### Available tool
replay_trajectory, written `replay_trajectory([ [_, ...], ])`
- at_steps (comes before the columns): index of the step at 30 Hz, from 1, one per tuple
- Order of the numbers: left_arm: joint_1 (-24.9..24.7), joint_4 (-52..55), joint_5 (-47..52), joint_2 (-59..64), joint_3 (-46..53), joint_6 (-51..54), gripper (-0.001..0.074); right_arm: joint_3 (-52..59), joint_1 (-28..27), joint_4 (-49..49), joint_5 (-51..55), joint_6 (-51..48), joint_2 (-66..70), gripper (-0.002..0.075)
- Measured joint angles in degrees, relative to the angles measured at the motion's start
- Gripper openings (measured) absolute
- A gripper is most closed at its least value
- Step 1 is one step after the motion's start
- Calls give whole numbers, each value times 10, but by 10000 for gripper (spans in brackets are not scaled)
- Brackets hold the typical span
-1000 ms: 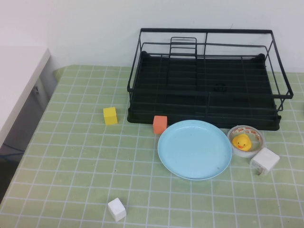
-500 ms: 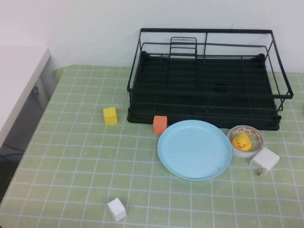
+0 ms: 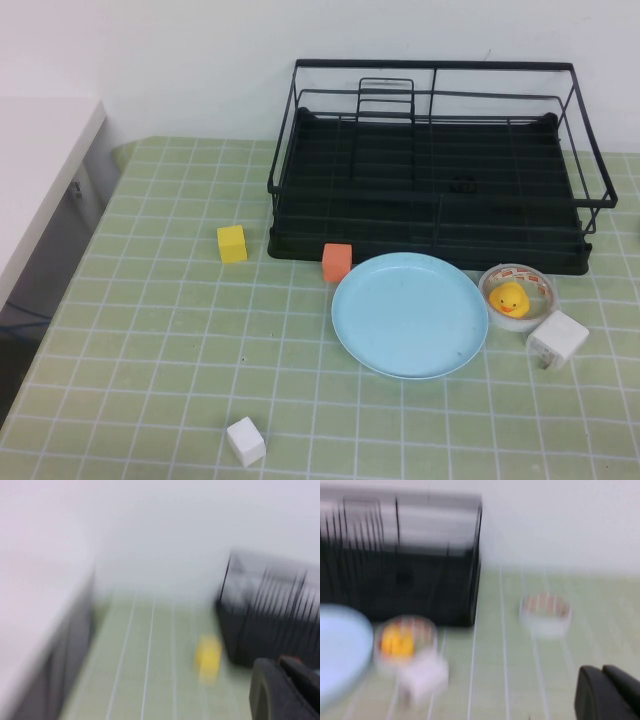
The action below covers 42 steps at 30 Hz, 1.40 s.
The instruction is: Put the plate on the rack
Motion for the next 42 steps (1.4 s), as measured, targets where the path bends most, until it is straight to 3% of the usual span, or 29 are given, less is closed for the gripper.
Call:
replay_trajectory([
  [9,0,19,-310,0,0,6,-1,0,0,1,-323,0,0,-2],
  [14,0,21,-383,-1,0,6,-1,0,0,2,-448,0,0,-2],
  [19,0,21,-387,-1,0,7,-1,0,0,2,-456,0,0,-2],
  [24,1,21,-226,2,-67,23,-1,-27,0,2,-357,0,0,-2],
  [33,1,-2,-21,177,-266,93,-1,-259,0,-16,-44,3,161,-2],
  [38,1,-5,67,303,-315,51,-1,-363,0,51,114,-22,321,-2],
  [42,1,-31,158,388,-317,12,-1,-396,0,174,209,-131,452,-2],
])
